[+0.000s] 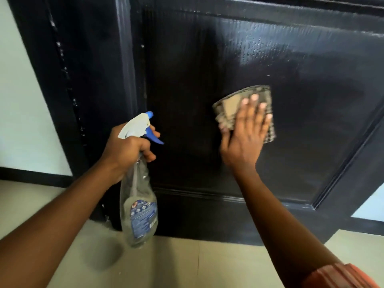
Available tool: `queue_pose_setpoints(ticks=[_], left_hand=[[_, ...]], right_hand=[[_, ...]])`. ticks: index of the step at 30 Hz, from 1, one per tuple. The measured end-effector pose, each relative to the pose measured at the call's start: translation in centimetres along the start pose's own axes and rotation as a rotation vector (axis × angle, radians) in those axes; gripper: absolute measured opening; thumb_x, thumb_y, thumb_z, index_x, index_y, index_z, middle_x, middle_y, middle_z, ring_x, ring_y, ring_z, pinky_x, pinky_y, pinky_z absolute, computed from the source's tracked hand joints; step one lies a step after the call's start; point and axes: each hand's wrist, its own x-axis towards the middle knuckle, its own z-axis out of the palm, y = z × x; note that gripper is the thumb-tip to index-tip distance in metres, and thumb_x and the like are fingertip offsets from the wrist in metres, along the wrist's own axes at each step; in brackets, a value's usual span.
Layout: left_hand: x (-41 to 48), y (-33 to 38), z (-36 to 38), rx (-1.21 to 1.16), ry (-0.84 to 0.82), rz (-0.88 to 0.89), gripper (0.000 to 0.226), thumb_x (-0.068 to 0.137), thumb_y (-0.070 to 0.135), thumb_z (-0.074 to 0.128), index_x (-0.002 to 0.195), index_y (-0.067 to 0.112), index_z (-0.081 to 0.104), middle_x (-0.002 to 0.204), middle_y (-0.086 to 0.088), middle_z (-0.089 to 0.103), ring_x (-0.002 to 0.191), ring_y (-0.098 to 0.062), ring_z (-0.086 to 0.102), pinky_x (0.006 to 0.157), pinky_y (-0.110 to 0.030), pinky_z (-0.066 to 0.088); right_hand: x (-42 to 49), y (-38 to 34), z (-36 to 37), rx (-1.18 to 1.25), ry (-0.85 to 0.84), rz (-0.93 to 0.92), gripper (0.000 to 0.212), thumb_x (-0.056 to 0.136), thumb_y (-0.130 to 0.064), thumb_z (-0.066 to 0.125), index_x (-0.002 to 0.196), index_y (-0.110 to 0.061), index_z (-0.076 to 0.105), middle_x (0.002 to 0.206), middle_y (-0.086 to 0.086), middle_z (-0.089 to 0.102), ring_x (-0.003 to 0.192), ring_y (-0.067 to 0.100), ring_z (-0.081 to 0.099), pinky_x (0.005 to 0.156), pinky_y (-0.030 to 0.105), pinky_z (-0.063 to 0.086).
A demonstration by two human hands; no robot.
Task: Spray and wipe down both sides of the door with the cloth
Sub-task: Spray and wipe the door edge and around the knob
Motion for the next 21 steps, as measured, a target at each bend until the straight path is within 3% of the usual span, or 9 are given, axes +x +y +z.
queue_pose_setpoints(ticks=[3, 7, 10, 14, 17, 21], left_hand=[[-0.7, -0.5, -2.5, 0.006, 0.108, -0.036, 0.042, 0.066, -0.021, 0.045, 0.091, 0.004, 0.067, 0.094, -0.014, 0.071, 0.049, -0.022, 0.06, 0.047, -0.026, 0.052], [-2.0, -1.9, -5.5, 0.05, 0.22, -0.1, 0.042, 0.067, -0.021, 0.046, 0.085, 0.01, 0.068, 0.094, -0.014, 0.071, 0.051, -0.02, 0.061, 0.046, -0.026, 0.052], [-2.6, -2.2, -8.4, 0.14, 0.229, -0.12, 0.042, 0.066, -0.023, 0.047, 0.087, 0.007, 0.068, 0.095, -0.015, 0.071, 0.048, -0.019, 0.06, 0.045, -0.026, 0.05], [-2.2, -2.0, -11.2, 0.225, 0.269, -0.127, 0.042, 0.066, -0.021, 0.047, 0.091, 0.003, 0.069, 0.095, -0.017, 0.07, 0.049, -0.025, 0.057, 0.049, -0.03, 0.051], [-1.2, -2.0, -11.8, 0.236, 0.288, -0.118, 0.043, 0.066, -0.021, 0.048, 0.094, 0.005, 0.068, 0.096, -0.015, 0.07, 0.052, -0.023, 0.058, 0.053, -0.031, 0.053], [-1.0, -2.2, -12.6, 0.132, 0.417, -0.099, 0.043, 0.063, -0.022, 0.046, 0.086, 0.008, 0.067, 0.09, -0.013, 0.068, 0.052, -0.023, 0.056, 0.053, -0.032, 0.054]], right_hand=[[2.0, -1.9, -0.2, 0.108, 0.101, 0.322, 0.068, 0.096, -0.038, 0.043, 0.148, 0.003, 0.027, 0.157, 0.025, 0.02, 0.145, 0.045, 0.013, 0.118, 0.051, 0.002], [3.2, -4.4, 0.3, 0.226, 0.184, 0.488, 0.056, 0.094, -0.036, 0.045, 0.134, 0.002, 0.049, 0.155, 0.024, 0.025, 0.144, 0.048, 0.016, 0.117, 0.052, 0.005], [2.6, -5.1, 0.5, 0.209, 0.143, 0.309, 0.049, 0.092, -0.024, 0.051, 0.134, 0.001, 0.048, 0.156, 0.022, 0.026, 0.143, 0.049, 0.017, 0.117, 0.056, 0.006], [1.7, -5.9, 1.0, 0.228, 0.049, 0.088, 0.05, 0.089, -0.011, 0.053, 0.138, 0.0, 0.046, 0.159, 0.013, 0.022, 0.147, 0.039, 0.011, 0.119, 0.046, -0.004], [0.8, -8.3, 1.7, 0.314, 0.029, -0.005, 0.052, 0.087, -0.009, 0.051, 0.138, 0.001, 0.046, 0.158, 0.014, 0.024, 0.147, 0.036, 0.012, 0.12, 0.046, -0.002], [-1.1, -14.0, 2.6, 0.43, 0.016, -0.211, 0.063, 0.086, -0.009, 0.046, 0.147, -0.007, 0.032, 0.156, 0.012, 0.022, 0.147, 0.03, 0.011, 0.12, 0.049, 0.006]])
